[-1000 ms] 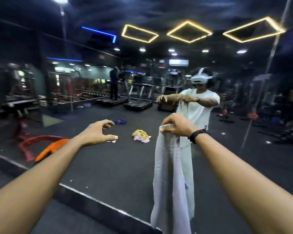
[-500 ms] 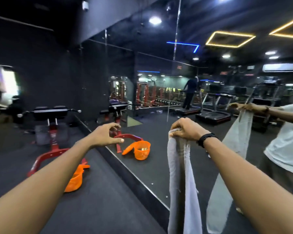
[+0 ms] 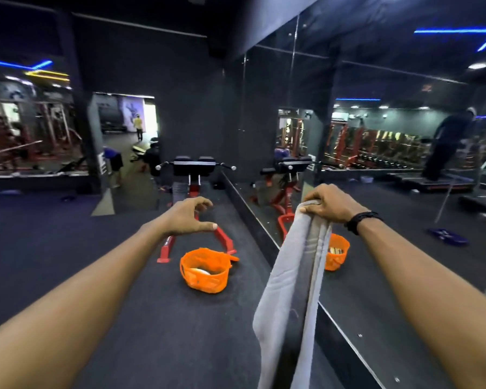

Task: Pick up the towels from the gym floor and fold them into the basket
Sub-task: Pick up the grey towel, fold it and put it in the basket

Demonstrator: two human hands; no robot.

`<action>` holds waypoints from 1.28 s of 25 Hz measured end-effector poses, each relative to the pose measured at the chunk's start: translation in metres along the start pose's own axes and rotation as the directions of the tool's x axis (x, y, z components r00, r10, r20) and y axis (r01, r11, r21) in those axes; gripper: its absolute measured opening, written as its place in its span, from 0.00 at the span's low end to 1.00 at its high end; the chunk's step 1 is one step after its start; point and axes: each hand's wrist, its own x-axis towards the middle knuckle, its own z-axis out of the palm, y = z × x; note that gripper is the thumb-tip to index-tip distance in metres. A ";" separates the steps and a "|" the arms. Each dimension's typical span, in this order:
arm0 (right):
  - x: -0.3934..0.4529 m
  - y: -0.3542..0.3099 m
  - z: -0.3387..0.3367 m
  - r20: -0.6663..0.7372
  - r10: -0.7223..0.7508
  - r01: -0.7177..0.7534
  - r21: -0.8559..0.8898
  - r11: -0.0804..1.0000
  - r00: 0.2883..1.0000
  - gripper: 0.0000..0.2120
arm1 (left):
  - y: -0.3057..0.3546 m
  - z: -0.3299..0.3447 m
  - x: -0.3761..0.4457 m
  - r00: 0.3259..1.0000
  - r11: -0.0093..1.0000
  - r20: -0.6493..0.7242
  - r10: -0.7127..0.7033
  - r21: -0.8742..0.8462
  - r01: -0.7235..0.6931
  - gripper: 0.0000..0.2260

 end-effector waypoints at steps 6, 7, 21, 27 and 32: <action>0.171 0.020 0.064 0.038 -0.147 0.143 0.103 0.984 0.988 0.06 | -0.080 -0.020 0.096 0.989 0.990 -0.068 -0.129 0.054 0.133 0.27; 0.196 0.024 0.071 0.037 -0.167 0.162 0.115 0.980 0.985 0.06 | -0.090 -0.025 0.114 0.985 0.986 -0.079 -0.151 0.061 0.156 0.27; 0.485 0.070 0.174 0.193 -0.290 0.272 0.114 0.956 0.937 0.03 | -0.240 -0.026 0.345 0.955 0.957 -0.090 -0.282 0.045 0.287 0.26; 0.607 0.090 0.203 0.183 -0.264 0.257 0.065 0.964 0.947 0.03 | -0.309 -0.042 0.472 0.971 0.976 -0.094 -0.219 -0.006 0.219 0.20; 0.710 0.106 0.213 0.181 -0.252 0.237 0.100 0.966 0.951 0.02 | -0.346 -0.051 0.593 0.985 0.985 -0.059 -0.162 -0.071 0.158 0.17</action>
